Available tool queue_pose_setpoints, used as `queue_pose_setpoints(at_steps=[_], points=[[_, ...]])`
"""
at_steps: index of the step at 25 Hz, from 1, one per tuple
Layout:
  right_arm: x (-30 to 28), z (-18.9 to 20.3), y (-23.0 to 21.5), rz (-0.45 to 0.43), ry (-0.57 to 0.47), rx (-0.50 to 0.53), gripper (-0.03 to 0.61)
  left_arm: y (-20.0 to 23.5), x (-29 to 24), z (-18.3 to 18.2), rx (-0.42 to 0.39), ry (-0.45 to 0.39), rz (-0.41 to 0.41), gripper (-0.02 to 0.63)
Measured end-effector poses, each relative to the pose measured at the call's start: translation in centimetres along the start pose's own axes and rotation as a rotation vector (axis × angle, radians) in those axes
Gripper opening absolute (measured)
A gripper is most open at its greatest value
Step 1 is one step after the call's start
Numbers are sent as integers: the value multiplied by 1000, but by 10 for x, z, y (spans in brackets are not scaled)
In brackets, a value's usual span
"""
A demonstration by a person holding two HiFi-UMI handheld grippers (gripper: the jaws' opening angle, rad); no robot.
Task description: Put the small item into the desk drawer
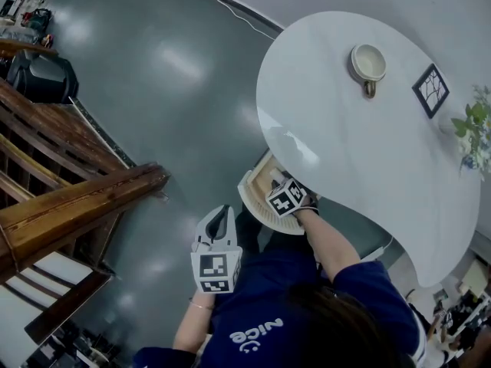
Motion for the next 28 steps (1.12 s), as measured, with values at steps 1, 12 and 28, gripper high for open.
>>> queue_pose_setpoints(at_steps=[1, 12, 28], points=[[-2, 1, 1, -3, 4, 2, 150, 0, 0, 2, 1, 4, -2, 4], [-21, 6, -5, -19, 45, 0, 150, 2, 4, 15, 12, 38, -28, 3], [-32, 12, -9, -20, 101, 7, 157, -2, 2, 23, 21, 54, -24, 3]])
Point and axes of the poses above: the fingertips, and each gripper's own axes: x backward along the fingers, y to its left, z out of its underside, the point moved 5 cm from there along x, backward along the fingers, and after that the axes turned 4 degrees about -z, right-handed, at the moved point
